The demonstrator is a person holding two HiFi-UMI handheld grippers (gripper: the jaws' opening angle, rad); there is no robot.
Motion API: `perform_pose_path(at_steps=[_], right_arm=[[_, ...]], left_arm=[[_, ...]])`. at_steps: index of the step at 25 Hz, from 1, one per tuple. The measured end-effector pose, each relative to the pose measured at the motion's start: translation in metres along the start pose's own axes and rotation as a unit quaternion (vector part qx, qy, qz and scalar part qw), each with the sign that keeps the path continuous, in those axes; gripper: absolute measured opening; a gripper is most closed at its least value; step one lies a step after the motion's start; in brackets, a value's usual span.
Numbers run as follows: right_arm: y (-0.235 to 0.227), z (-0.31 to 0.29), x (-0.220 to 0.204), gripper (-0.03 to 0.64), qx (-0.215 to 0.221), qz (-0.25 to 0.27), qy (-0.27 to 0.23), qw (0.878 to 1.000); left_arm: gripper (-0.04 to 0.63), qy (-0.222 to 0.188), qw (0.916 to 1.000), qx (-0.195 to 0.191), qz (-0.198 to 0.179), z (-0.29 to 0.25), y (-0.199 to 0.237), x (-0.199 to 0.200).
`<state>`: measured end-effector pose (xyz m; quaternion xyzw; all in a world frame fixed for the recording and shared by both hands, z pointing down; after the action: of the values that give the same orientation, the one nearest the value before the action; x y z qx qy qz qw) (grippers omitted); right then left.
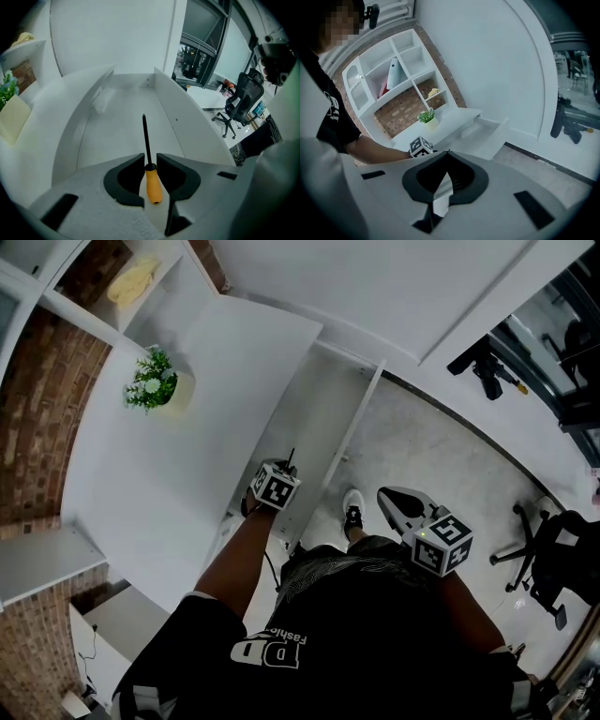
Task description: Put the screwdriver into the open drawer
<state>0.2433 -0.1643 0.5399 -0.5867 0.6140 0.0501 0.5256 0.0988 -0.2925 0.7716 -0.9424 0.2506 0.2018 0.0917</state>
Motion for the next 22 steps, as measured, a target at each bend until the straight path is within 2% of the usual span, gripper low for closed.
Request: perform_pose_path(at_steps=[9,22], right_arm=[[-0.027,0.002,0.0,0.003,0.014,-0.014,0.015,1.0],[-0.063,0.014,0.011,0.005,0.022,-0.013,0.026,0.999]], left_arm=[[0.091,0.046,0.9989,0.003,-0.008,-0.043,-0.003,0.002],[0.099,0.077,0.997,0.011,-0.003,-0.064,-0.008,-0.001]])
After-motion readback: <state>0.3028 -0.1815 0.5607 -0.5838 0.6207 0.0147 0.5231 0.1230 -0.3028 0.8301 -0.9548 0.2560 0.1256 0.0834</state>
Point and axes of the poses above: the fingertips, and each gripper's own axes: z backward along the fingers, y to its left, x out of its top, the point moved 1 cm from there along z, backward along the fingers, and after that the axes turned 12 degrees about x, right-handed, at the moved point
